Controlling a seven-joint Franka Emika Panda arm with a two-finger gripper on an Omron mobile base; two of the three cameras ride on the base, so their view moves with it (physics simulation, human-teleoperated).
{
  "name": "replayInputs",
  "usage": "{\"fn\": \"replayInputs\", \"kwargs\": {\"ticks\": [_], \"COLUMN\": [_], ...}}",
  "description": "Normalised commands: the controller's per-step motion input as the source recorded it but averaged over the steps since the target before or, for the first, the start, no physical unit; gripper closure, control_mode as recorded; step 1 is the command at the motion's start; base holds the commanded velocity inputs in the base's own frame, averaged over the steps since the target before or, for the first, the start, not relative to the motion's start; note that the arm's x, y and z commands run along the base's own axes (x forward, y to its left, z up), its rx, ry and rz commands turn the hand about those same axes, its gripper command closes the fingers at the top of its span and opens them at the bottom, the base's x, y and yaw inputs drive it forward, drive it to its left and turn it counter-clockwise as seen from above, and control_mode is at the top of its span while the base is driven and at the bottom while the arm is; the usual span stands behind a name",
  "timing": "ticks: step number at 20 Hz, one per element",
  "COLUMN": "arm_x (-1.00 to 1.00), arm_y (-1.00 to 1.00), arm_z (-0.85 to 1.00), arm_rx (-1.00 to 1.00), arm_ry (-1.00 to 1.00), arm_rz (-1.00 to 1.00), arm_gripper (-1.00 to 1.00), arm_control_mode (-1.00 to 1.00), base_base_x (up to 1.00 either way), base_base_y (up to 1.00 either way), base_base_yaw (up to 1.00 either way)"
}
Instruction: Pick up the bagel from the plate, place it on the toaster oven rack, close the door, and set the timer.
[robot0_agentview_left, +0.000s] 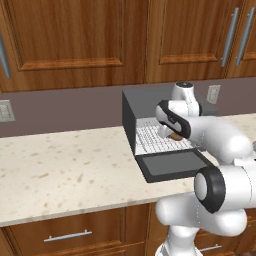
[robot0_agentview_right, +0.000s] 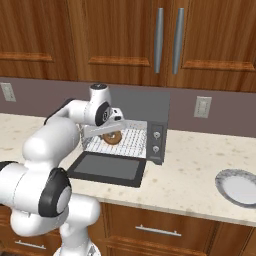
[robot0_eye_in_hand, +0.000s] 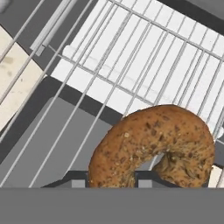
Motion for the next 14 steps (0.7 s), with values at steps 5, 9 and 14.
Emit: {"fn": "replayInputs", "kwargs": {"ticks": [5,9,14], "arm_x": [0.26,0.17,0.03], "arm_y": [0.00,0.01,0.07], "arm_z": [-0.20,-0.23,-0.30], "arm_rx": [0.00,0.00,0.00], "arm_ry": [0.00,0.00,0.00], "arm_rz": [0.01,0.01,0.01], "arm_gripper": [1.00,1.00,-1.00], "arm_control_mode": [-1.00,-1.00,-1.00], "base_base_x": [0.00,0.00,0.00], "base_base_y": [0.00,0.00,0.00], "base_base_yaw": [0.00,0.00,0.00]}}
